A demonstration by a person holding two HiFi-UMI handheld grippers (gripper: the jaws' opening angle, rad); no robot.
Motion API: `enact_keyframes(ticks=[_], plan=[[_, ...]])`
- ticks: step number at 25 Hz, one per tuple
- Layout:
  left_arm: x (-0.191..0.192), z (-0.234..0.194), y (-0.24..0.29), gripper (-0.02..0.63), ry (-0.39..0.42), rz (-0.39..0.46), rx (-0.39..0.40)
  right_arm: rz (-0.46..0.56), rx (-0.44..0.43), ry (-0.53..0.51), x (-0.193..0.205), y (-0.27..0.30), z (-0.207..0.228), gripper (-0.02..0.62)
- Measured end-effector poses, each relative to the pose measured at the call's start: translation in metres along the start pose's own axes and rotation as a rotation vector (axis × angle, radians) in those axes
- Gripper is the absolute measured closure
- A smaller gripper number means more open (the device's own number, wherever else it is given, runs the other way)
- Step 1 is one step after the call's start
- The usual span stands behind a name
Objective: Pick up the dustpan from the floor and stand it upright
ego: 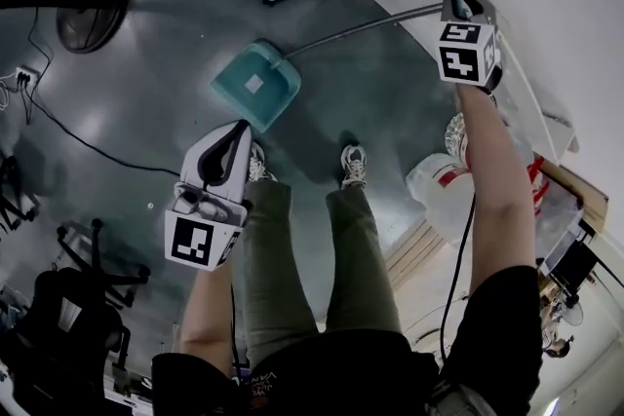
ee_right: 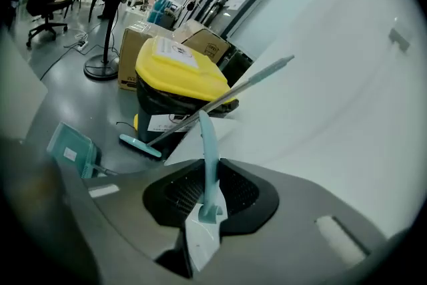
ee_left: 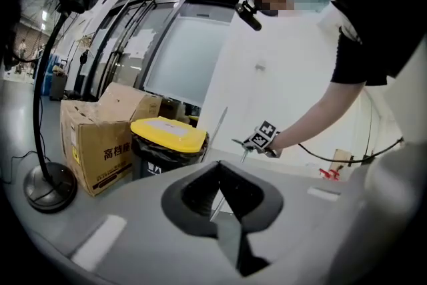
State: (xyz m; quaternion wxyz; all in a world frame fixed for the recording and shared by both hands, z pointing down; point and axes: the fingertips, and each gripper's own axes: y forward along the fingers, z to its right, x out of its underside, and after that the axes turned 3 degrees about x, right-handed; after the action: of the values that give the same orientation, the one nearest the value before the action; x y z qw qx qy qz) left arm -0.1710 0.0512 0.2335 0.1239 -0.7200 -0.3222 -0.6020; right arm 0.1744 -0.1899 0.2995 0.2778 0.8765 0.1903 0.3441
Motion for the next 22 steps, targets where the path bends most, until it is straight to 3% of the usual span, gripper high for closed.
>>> enact_keyframes(ticks=[13, 22], plan=[[-0.005, 0.0, -0.025, 0.552, -0.042, 0.012, -0.038, 0.084, 0.117, -0.241, -0.083, -0.013, 0.057, 0.529], [-0.011, -0.005, -0.016, 0.552, -0.039, 0.018, -0.031, 0.093, 0.162, -0.294, -0.093, -0.011, 0.078, 0.523]])
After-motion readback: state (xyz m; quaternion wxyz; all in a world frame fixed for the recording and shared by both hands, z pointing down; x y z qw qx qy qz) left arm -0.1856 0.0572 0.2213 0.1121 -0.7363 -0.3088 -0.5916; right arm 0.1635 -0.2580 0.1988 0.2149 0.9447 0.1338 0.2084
